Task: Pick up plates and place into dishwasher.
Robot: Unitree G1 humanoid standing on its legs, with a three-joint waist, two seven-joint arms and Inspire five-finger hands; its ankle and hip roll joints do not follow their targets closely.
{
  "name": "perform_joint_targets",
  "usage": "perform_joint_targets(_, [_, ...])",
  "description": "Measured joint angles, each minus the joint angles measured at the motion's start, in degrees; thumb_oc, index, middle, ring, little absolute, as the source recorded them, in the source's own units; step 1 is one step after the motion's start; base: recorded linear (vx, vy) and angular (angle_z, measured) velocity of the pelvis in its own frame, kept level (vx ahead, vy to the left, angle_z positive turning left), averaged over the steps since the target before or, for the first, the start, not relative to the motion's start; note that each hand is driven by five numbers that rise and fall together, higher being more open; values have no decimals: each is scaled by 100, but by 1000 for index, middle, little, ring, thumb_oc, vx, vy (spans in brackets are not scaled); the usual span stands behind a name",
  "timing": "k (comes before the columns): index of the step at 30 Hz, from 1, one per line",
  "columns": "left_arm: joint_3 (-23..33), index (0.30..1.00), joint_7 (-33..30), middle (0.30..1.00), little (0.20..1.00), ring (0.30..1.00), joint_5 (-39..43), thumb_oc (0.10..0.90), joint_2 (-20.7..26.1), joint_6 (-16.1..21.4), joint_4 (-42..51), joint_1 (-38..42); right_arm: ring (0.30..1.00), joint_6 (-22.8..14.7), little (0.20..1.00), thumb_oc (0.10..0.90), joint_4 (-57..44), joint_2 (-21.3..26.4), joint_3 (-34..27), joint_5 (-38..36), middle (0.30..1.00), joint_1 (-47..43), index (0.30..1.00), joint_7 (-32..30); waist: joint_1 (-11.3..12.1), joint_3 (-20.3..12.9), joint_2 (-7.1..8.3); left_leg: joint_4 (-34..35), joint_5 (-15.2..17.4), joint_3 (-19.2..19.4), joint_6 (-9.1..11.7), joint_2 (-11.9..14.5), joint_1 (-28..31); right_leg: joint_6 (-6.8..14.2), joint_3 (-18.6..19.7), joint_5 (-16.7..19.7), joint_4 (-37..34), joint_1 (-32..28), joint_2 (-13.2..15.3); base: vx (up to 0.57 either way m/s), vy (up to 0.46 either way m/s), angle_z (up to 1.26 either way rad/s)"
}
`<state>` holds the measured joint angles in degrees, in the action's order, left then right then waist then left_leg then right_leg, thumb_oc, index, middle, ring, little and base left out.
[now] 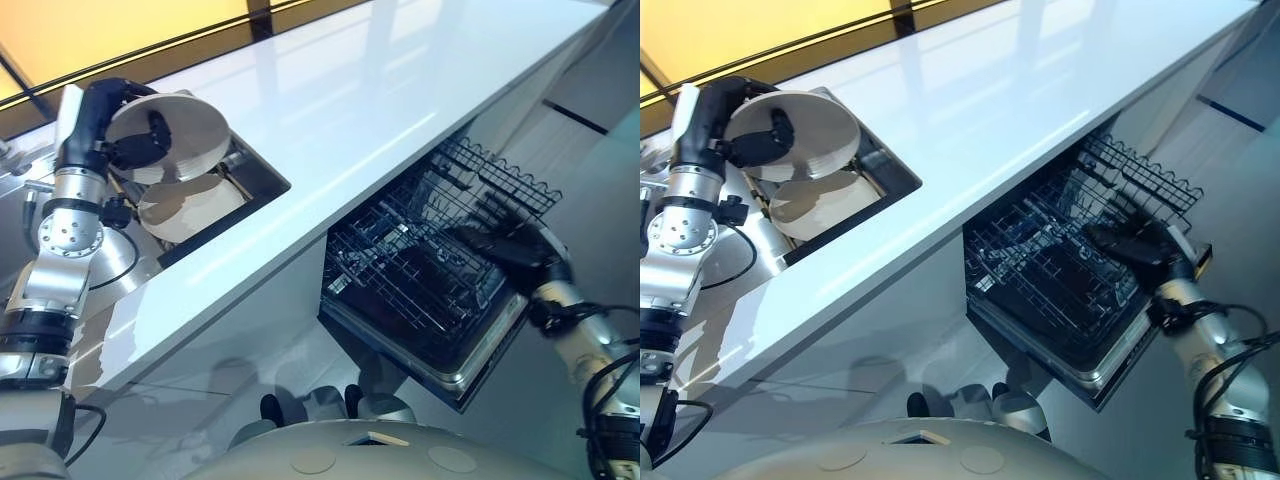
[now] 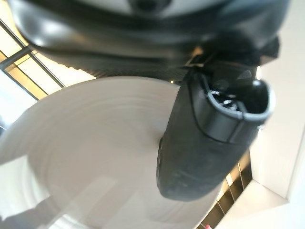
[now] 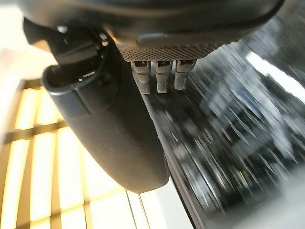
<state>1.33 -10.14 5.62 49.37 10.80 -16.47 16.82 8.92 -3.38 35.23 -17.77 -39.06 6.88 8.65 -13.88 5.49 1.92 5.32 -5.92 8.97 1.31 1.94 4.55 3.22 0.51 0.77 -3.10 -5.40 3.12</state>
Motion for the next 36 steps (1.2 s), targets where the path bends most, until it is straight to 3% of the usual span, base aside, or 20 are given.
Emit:
perform_joint_targets(8, [-119, 300, -156, 300, 200, 300, 4, 100, -361, 5, 1, 101, 900, -646, 900, 800, -679, -1, 616, 93, 900, -1386, 900, -206, -38, 85, -171, 10, 41, 214, -6, 6, 77, 52, 187, 72, -102, -6, 8, -8, 6, -15])
perform_joint_targets(11, [-168, 300, -187, 300, 200, 300, 4, 100, -534, 44, 0, 133, 900, -679, 900, 800, -757, -2, 924, 52, 900, -1860, 900, -87, 0, 91, -237, 9, 40, 216, -6, 6, 78, 25, 188, 91, -117, -13, 8, 0, 0, 0])
perform_joint_targets(21, [-332, 300, -628, 300, 200, 300, -378, 100, -1075, 338, 22, 153, 900, -106, 900, 800, -944, -173, 2088, -659, 900, -2361, 900, 553, 345, 88, -236, -3, 49, 166, 10, 15, 89, 5, 41, 147, -207, -92, 5, 6, -33, 3])
perform_joint_targets(25, [-647, 300, -727, 300, 200, 300, -623, 100, -1101, 404, 336, 153, 900, -78, 900, 800, -944, -445, 2378, -713, 900, -2519, 900, 418, 547, 90, -210, 3, 50, 161, 10, 11, 87, 7, 28, 146, -207, -94, 10, 3, -33, 2])
perform_joint_targets(30, [-868, 300, -718, 300, 200, 300, -923, 100, -1151, 584, 776, 153, 900, 23, 900, 800, -942, -756, 2556, -722, 900, -2700, 900, 214, 638, 93, -127, -18, 48, 146, 10, 10, 86, 6, 17, 146, -206, -97, 10, 13, -18, 0])
perform_joint_targets(36, [-1060, 300, -680, 300, 200, 300, -1152, 100, -1278, 594, 956, 153, 900, 154, 900, 800, -767, -777, 2656, -760, 900, -2729, 900, 116, 695, 86, -98, -18, 45, 90, 13, 9, 84, 6, -17, 146, -207, -105, 8, -1, -2, 1])
